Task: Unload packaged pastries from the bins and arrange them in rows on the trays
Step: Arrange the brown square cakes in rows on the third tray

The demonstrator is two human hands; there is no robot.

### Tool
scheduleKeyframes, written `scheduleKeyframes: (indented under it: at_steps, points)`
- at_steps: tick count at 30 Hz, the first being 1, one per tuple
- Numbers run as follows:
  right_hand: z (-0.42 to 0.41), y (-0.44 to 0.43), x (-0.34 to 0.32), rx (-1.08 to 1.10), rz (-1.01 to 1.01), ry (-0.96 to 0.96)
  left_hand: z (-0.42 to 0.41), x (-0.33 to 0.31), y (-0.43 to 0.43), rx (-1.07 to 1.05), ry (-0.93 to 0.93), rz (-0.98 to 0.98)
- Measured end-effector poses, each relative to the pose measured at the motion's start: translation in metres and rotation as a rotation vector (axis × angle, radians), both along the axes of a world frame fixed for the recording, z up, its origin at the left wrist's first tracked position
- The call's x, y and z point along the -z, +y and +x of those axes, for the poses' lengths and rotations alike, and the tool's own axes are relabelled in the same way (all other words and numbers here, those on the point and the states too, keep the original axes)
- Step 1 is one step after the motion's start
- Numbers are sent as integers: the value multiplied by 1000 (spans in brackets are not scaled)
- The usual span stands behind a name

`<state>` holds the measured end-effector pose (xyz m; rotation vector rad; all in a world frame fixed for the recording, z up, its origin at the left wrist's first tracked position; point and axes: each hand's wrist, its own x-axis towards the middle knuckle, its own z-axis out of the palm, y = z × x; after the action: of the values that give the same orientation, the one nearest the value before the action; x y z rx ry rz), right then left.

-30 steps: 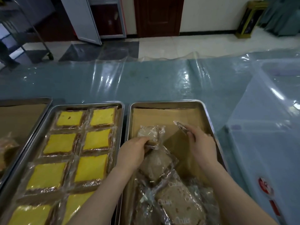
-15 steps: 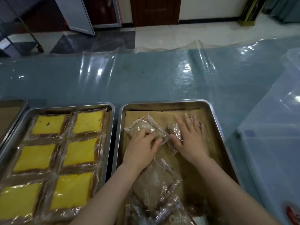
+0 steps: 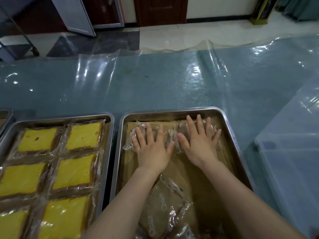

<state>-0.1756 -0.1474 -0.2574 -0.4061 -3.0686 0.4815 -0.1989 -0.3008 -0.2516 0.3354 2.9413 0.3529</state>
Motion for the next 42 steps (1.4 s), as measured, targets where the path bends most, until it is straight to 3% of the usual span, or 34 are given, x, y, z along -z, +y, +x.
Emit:
scheduleKeyframes:
  at_steps: [3,5,10,16,19,23,26,31,37,42]
  points:
    - [12,0,-1,-48,77,107,9,-9,-2,37,85,220]
    - [26,-3,3,-64,90,64,21,-11,-17,131,117,263]
    - [32,-6,14,-80,116,-30,33,3,-42,302,23,39]
    - [27,2,9,-128,72,-19,15,5,-26,263,-6,-14]
    - [32,-1,-3,-124,-9,37,19,-3,-27,273,-27,22]
    - [54,-7,-30,-37,-328,221,56,-19,-49,264,9,172]
    - [85,-8,-41,-12,-457,76,94,-30,-72,185,-3,306]
    - [137,-10,-52,3,-580,-195,143,-37,-94,139,-51,312]
    - [179,-30,-68,-123,-597,-314,167,-41,-106,181,-150,236]
    - [188,-35,-73,-150,-682,-286,178,-47,-100,166,-52,250]
